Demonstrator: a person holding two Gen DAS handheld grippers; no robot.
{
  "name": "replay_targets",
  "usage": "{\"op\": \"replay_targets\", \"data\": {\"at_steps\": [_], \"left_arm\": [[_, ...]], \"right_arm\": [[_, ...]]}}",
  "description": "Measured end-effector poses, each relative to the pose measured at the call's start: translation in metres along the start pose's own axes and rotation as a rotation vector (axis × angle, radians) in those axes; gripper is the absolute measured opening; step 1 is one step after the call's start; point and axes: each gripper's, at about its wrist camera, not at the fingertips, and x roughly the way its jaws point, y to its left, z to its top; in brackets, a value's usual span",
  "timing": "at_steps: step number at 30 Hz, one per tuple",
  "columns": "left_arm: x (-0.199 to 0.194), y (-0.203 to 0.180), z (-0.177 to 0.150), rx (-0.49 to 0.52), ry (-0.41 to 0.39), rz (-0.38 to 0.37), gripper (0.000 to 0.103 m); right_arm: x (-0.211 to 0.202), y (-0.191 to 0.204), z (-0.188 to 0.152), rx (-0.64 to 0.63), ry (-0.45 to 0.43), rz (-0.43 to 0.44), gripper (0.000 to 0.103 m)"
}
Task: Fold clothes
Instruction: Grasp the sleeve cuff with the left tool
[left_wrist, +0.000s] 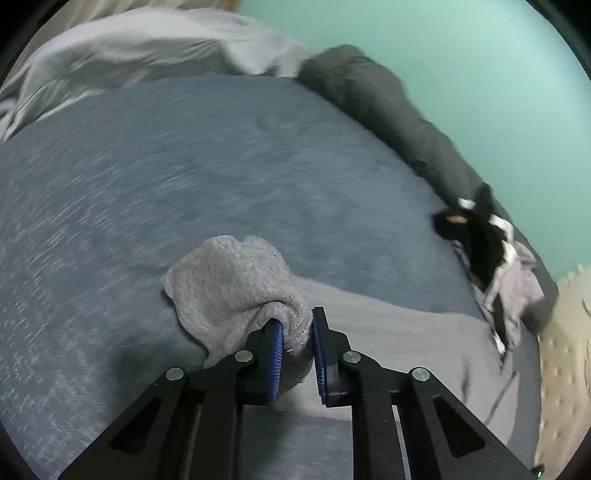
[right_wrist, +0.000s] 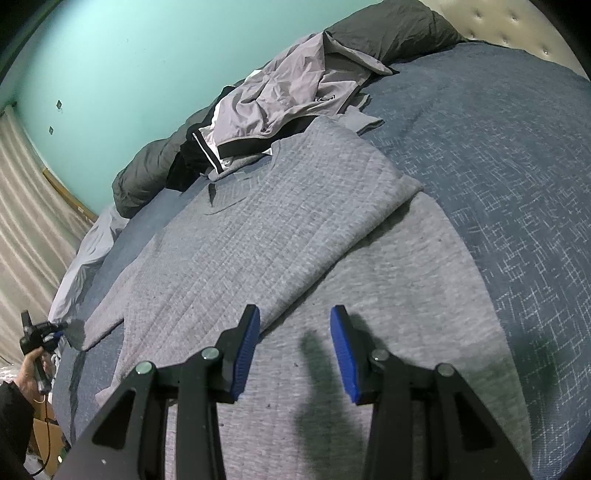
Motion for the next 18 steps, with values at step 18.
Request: {"op": "replay_targets", "data": {"at_steps": [18], "left_arm": [[0.007, -0.202, -0.032, 0.241, 0.077, -0.238, 0.015]], "right_arm": [[-0.011, -0.006, 0.006, 0.009, -0.027, 0.002, 0.041]]}}
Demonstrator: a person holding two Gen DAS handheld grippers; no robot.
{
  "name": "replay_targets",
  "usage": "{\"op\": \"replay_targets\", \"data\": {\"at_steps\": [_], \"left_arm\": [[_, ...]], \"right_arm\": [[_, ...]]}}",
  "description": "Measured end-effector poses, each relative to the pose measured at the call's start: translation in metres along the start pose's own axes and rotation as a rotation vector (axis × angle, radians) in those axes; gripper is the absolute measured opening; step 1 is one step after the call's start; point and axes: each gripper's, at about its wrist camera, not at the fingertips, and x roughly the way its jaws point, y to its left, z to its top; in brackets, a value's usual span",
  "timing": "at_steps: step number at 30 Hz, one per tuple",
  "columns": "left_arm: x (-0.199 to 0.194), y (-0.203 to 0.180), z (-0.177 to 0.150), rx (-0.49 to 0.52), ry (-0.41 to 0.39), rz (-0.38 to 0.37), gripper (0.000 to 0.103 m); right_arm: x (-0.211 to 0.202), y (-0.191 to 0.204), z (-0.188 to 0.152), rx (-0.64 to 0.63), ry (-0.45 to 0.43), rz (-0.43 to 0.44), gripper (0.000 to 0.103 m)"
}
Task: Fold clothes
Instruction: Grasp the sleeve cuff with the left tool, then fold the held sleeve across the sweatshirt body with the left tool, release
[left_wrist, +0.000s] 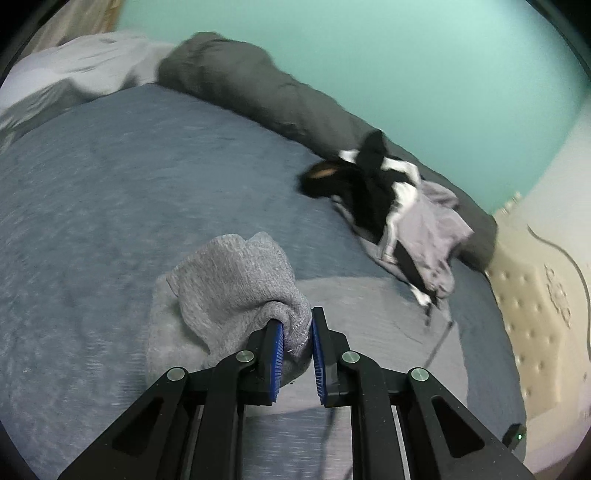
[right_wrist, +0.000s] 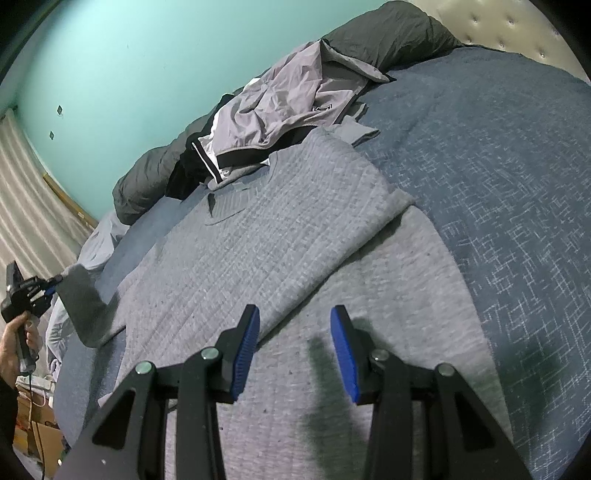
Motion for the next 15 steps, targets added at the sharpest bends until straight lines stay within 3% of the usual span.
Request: {"op": "replay_targets", "data": {"at_steps": [15], "left_arm": [[0.04, -0.141, -0.011, 0.167, 0.06, -0.143, 0.015]], "right_arm": [[-0.007, -0.014, 0.006, 0.055, -0.02, 0.015, 0.041]]}}
